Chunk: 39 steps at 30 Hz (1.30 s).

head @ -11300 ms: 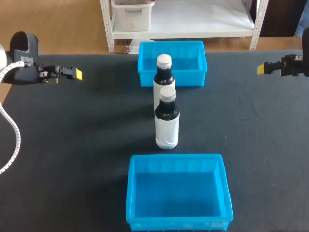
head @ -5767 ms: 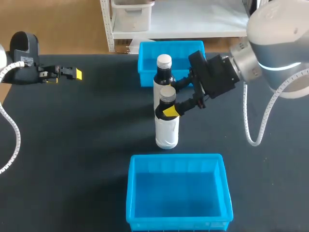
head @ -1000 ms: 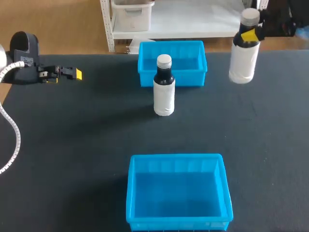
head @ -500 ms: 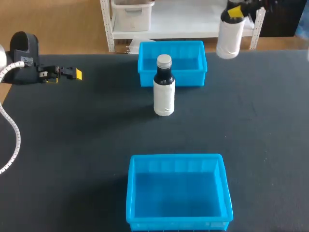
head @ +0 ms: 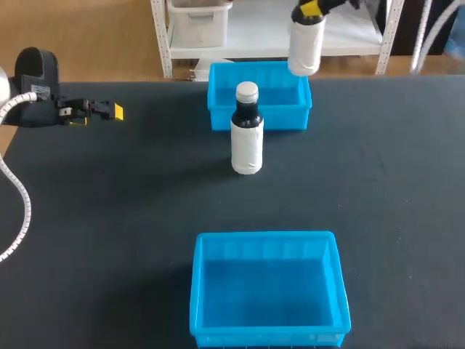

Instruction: Pick up the bottle, and place it in the far bin if it is heavy, or in the near bin if it is light.

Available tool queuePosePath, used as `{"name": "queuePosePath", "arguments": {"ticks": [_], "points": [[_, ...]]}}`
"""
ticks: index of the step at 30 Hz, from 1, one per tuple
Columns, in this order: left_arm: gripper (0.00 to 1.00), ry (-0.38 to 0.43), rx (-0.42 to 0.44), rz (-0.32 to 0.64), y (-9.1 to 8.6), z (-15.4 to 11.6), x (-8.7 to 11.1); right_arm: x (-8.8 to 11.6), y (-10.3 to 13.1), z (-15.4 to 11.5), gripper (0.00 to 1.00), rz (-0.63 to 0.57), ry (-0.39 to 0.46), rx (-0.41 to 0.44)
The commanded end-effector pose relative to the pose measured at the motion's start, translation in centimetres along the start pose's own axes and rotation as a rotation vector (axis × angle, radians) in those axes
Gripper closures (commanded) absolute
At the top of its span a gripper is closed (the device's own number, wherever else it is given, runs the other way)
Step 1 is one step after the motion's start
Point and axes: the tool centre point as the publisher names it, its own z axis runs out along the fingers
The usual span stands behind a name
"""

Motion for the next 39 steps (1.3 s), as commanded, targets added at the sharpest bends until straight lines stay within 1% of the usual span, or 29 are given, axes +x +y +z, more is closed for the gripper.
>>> {"name": "queuePosePath", "arguments": {"ticks": [1,15,23,31,39], "points": [[0.00,0.000,0.000,0.000,0.0,0.0,0.0,-0.4,-3.8,2.6,1.00,0.003,-0.005,-0.139],[0.00,0.000,0.000,0.000,0.0,0.0,0.0,-1.5,-3.2,8.6,1.00,0.006,-0.022,-0.229],[0.00,0.000,0.000,0.000,0.0,0.0,0.0,-1.8,-2.2,10.9,1.00,0.004,-0.014,-0.260],[0.00,0.000,0.000,0.000,0.0,0.0,0.0,-1.1,-2.2,12.9,1.00,0.021,-0.020,-0.289],[0.00,0.000,0.000,0.000,0.0,0.0,0.0,0.2,-2.1,14.5,1.00,0.055,-0.016,-0.324]]}}
